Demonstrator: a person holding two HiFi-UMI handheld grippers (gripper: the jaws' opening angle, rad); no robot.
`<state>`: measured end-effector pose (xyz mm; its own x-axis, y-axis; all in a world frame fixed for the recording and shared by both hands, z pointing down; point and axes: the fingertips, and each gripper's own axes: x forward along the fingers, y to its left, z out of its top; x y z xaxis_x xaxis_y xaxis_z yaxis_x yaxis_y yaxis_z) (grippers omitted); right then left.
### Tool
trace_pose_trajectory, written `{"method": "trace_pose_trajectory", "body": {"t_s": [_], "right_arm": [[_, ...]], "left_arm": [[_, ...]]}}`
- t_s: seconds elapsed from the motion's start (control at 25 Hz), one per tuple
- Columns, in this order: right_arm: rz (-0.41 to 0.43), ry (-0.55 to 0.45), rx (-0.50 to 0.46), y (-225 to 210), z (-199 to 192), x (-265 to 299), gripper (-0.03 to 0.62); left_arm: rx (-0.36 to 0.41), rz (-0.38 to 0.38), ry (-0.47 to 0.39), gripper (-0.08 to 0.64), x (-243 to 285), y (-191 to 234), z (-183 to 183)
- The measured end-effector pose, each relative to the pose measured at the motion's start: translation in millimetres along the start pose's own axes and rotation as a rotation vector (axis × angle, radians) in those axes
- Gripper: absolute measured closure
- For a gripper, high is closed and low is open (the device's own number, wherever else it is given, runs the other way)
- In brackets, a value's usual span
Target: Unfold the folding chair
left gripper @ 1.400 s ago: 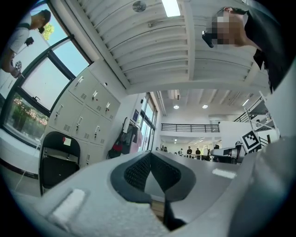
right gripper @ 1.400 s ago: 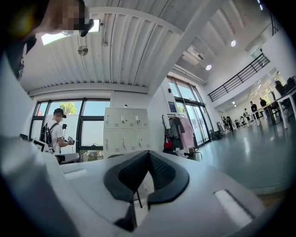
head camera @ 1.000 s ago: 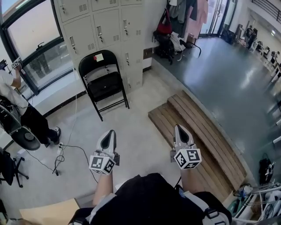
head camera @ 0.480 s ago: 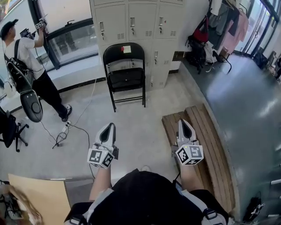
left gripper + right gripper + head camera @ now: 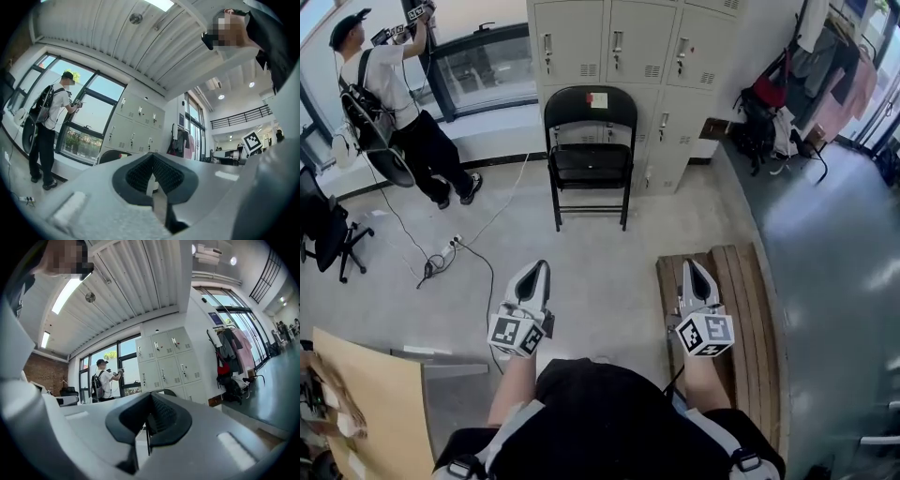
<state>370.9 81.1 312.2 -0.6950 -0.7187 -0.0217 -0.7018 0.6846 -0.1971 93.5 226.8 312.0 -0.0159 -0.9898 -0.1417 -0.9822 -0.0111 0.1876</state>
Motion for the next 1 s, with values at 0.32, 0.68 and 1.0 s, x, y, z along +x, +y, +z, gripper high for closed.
{"method": "trace_pose_trajectory", "body": {"t_s": [0.32, 0.68, 1.0], "right_arm": [[0.064, 0.050, 0.038, 1.6, -19.4, 41.7, 0.588], [0.090, 0.067, 0.012, 29.6, -30.0, 116.0, 0.588], [0.084, 0.071, 0.001, 60.0, -24.7, 206.0, 0.588]], "left_arm": [[0.006, 0.079, 0.012, 0.558, -3.7, 20.0, -8.4], [-0.012, 0.103, -0.017, 0.558, 27.4, 89.9, -11.6], [0.014, 0.076, -0.056, 0.558, 77.3, 166.8, 19.0]]}}
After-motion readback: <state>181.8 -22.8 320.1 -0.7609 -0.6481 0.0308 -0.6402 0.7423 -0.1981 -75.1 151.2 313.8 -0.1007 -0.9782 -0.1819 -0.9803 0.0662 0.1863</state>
